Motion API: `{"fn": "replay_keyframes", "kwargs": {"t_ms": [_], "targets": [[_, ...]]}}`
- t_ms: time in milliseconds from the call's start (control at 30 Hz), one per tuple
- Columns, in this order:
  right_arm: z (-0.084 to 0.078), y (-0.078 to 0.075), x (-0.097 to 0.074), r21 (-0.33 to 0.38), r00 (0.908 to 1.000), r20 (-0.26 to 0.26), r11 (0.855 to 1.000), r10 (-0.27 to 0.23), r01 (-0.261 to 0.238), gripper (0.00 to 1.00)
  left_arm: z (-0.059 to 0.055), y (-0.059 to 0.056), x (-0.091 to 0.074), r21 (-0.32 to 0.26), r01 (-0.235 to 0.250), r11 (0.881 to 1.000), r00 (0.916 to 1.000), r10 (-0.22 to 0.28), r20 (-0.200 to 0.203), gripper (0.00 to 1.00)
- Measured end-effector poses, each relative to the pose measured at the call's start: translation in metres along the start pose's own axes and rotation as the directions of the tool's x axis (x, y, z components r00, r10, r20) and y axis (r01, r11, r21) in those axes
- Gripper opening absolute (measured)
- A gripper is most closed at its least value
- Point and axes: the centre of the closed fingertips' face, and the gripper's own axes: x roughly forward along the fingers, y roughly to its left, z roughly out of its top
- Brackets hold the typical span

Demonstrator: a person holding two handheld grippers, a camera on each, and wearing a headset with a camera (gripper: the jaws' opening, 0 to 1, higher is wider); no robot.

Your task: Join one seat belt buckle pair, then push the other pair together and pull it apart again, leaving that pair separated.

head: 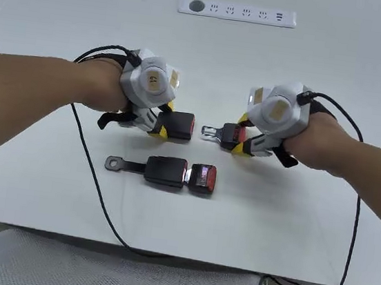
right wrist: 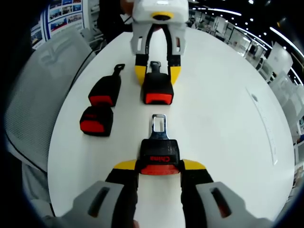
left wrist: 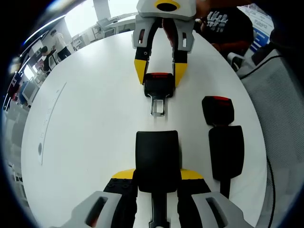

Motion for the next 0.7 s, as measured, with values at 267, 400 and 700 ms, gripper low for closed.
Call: {"fn": "replay_keyframes", "kwargs": {"t_ms": [267, 400, 700], "targets": [[-0.058, 0.001, -0.035, 0.024, 0.9974, -0.068, 0.999, -0.024, 0.026, 0.35, 0.0, 0.0, 0.0, -0.014, -0.01, 1.0, 0.9999, 0.01, -0.006, 0.32], [-0.083, 0.003, -0.051, 0.05, 0.9954, -0.088, 0.998, -0.037, 0.042, 0.35, -0.001, 0.001, 0.0, -0.021, -0.016, 1.0, 0.9998, 0.016, -0.014, 0.32], [-0.126, 0.003, -0.077, 0.104, 0.9861, -0.158, 0.992, -0.053, 0.07, 0.36, -0.003, 0.004, 0.0, -0.035, -0.036, 0.999, 0.9991, 0.035, -0.023, 0.32]]}}
